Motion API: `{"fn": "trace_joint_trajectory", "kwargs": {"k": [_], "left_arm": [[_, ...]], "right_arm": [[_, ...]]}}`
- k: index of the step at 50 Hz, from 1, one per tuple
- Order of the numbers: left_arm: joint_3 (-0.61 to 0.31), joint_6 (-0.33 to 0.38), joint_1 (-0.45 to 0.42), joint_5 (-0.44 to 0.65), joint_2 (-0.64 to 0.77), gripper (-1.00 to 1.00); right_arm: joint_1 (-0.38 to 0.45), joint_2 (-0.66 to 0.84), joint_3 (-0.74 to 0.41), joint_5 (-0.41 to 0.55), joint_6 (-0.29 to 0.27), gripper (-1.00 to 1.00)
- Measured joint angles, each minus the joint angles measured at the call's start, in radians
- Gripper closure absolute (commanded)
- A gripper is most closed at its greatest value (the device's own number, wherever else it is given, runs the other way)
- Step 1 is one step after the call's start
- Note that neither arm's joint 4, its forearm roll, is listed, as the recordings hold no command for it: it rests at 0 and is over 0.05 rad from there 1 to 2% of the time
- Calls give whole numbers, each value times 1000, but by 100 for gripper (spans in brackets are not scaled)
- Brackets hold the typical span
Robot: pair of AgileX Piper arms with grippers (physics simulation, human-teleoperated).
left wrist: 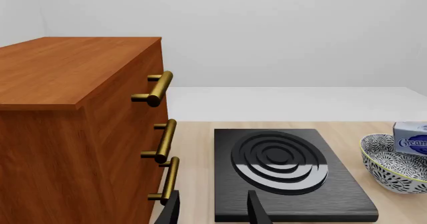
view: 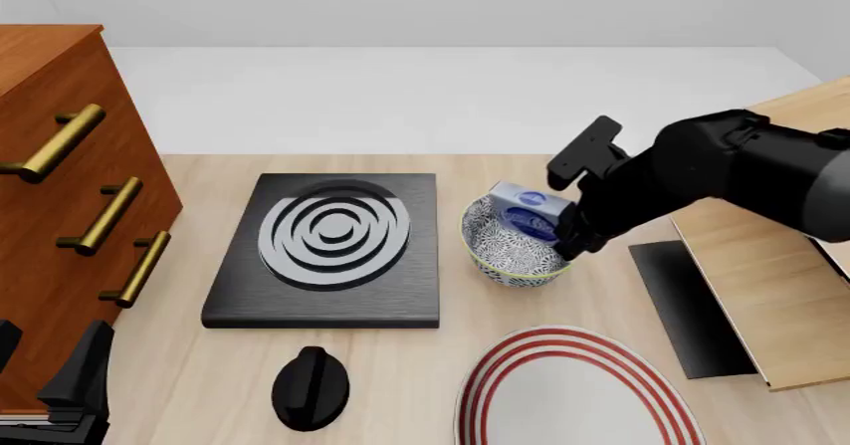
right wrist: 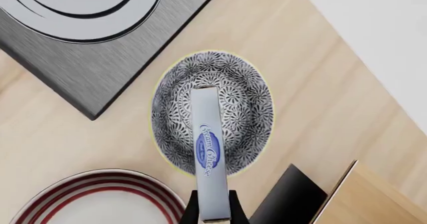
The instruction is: Pick up the cream cheese and put it in the bowl.
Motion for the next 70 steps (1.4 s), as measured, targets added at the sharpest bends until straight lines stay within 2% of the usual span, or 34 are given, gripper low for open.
{"fn": "trace_joint_trajectory", "kwargs": {"k": [35, 60, 61, 70], "left_arm": [[0, 0, 0, 0, 0, -100], [0, 0, 0, 0, 0, -100], [0, 0, 0, 0, 0, -100], [0, 0, 0, 0, 0, -100]], "right_arm": [[7, 101, 19, -88, 38, 100], [6, 119, 31, -105, 44, 100], [7, 118, 31, -105, 45, -100], [8, 112, 23, -102, 56, -100]]}}
